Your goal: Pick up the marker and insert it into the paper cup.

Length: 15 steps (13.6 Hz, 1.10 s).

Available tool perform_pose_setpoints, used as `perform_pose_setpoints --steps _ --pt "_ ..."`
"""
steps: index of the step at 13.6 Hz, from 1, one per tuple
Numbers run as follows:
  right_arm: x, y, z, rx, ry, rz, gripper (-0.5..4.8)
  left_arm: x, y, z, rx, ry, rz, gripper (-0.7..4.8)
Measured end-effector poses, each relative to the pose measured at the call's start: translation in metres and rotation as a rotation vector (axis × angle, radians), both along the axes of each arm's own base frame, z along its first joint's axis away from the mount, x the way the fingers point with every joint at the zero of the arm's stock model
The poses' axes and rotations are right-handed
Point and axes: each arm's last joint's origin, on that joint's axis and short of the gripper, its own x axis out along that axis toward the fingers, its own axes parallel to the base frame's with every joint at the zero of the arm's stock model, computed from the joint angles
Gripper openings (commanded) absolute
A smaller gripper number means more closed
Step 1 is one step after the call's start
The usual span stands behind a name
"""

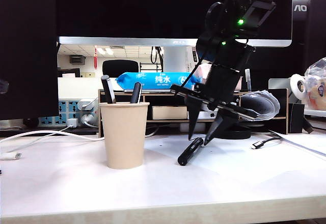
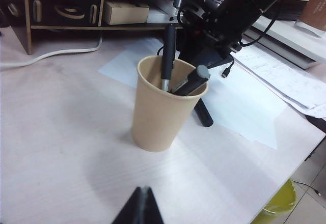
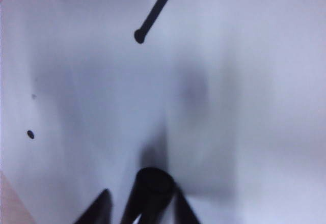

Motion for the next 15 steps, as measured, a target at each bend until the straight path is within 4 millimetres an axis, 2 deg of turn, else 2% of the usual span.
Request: perform_pose_setpoints --steps 10,12,15 --pt "0.0029 0.0007 -0.0034 -0.012 -0.02 -0.008 1.54 0.0 0.0 0.0 0.0 0.0 0.0 -0.05" --pt "0.003 0.0007 -0.0034 -0.011 -0.021 -0.009 0.88 0.0 0.0 0.0 0.0 0.0 0.0 -0.05" --pt "0.0035 0.0009 -0.0031 -0.009 -0.027 -0.009 0.77 0.0 0.0 0.0 0.0 0.0 0.0 -0.05"
